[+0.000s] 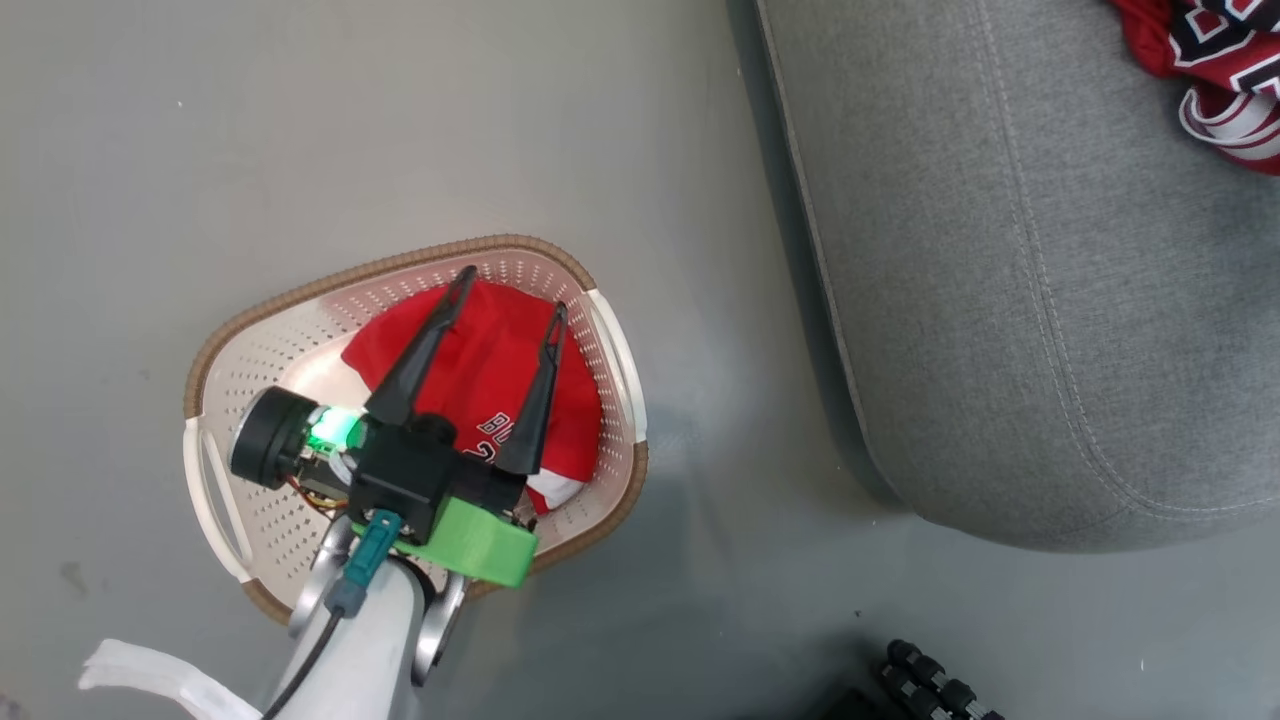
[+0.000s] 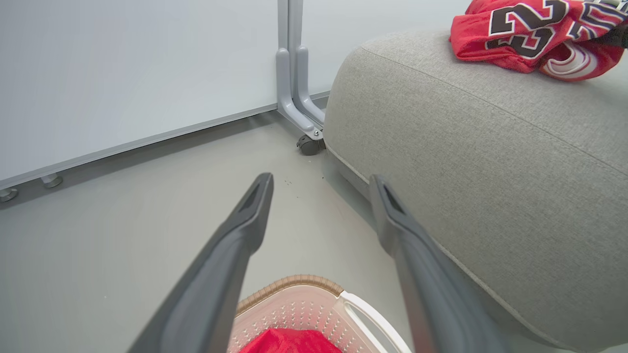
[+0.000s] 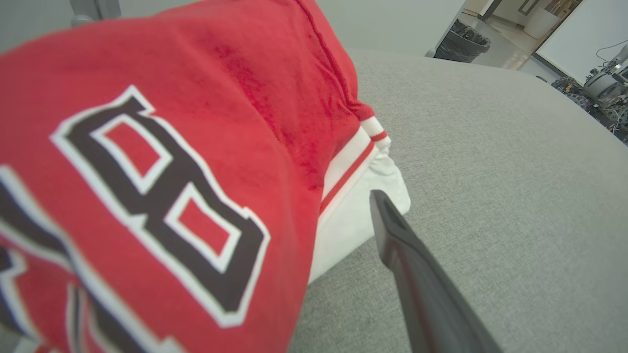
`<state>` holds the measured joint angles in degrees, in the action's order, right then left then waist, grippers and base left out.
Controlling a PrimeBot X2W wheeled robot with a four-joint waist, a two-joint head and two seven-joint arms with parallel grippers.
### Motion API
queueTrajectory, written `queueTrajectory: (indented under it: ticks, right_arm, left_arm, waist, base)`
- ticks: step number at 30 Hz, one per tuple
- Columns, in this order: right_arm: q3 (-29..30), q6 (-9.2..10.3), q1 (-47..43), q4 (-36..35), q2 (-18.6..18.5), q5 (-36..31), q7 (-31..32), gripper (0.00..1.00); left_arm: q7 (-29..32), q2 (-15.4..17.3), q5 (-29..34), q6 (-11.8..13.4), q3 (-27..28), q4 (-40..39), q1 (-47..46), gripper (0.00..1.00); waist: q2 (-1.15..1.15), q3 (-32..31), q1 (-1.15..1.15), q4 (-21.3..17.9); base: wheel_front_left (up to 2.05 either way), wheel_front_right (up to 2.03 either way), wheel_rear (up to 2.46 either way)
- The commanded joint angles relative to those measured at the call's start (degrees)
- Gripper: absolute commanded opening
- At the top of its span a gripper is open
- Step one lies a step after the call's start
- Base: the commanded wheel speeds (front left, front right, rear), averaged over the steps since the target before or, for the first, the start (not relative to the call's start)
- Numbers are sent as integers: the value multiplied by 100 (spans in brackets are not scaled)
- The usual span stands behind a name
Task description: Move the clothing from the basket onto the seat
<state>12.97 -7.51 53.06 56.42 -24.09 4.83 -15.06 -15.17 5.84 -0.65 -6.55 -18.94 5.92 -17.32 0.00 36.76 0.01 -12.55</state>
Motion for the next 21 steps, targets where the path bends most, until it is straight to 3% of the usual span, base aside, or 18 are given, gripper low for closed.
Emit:
queueTrajectory:
  ticks: [1,7,13,21]
  right_arm:
    - [-134,4,-144,170,84,201,-18,100]
    - [-1064,6,-598,111,-114,679,-18,100]
    - [-1904,6,-1242,-457,-411,1258,-18,100]
    - [-2303,6,-2211,-2670,-676,2052,-18,100]
  left_arm:
    - [3,-26,43,-12,-90,34,126,100]
    - [3,-167,-195,46,-6,147,490,100]
    - [3,-256,-350,101,173,175,902,100]
    - [4,-290,-761,345,543,38,1356,100]
  waist:
    - [0,-416,-1,-18]
    - [0,-1275,-1,-93]
    - [0,-2113,-1,-116]
    - [0,-2935,-1,103]
  base:
    - [0,0,0]
    - [0,0,0]
    - [0,0,0]
    - [0,0,0]
